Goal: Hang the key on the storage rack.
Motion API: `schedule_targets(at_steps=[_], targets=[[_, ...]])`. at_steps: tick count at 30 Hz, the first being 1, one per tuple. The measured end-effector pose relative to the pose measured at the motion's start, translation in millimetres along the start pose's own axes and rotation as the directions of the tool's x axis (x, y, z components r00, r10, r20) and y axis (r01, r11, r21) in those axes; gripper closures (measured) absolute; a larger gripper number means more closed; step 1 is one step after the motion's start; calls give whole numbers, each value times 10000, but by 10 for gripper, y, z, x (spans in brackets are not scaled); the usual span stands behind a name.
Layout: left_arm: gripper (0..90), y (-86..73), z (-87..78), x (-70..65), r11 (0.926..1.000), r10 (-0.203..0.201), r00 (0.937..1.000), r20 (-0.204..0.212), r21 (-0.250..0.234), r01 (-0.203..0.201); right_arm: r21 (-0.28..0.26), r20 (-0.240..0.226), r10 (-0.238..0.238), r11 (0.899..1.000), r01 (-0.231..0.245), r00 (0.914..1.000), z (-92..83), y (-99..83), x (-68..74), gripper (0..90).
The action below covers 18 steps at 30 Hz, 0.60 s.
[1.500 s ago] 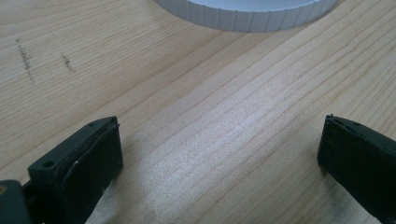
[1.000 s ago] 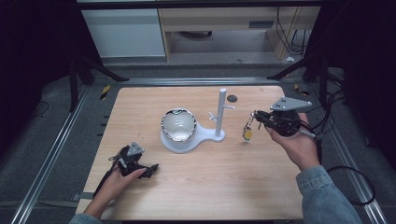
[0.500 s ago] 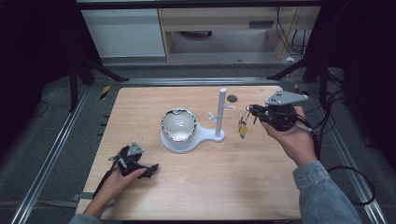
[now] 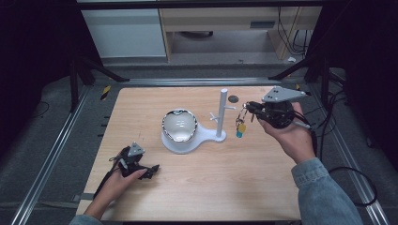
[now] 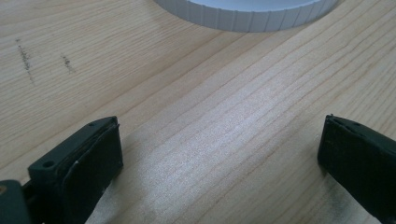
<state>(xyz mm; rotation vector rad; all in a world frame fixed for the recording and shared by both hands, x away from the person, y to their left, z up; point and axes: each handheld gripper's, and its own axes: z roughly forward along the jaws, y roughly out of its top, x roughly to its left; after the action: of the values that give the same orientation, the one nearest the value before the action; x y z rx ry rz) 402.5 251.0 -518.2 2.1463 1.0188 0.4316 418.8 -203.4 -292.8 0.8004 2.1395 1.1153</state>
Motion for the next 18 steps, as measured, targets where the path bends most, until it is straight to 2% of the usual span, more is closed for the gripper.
schedule_targets(at_steps=[11, 18], targets=[[0, 0, 0, 1, 10000, 13, 10000, 15, 1, -13, 12, -147, -211, 9998, 211, 9997, 83, 140, 47, 824], [0, -1, -1, 1, 10000, 19, 10000, 21, 2, -19, 46, -213, -222, 9997, 223, 9995, 147, 163, 63, 824]])
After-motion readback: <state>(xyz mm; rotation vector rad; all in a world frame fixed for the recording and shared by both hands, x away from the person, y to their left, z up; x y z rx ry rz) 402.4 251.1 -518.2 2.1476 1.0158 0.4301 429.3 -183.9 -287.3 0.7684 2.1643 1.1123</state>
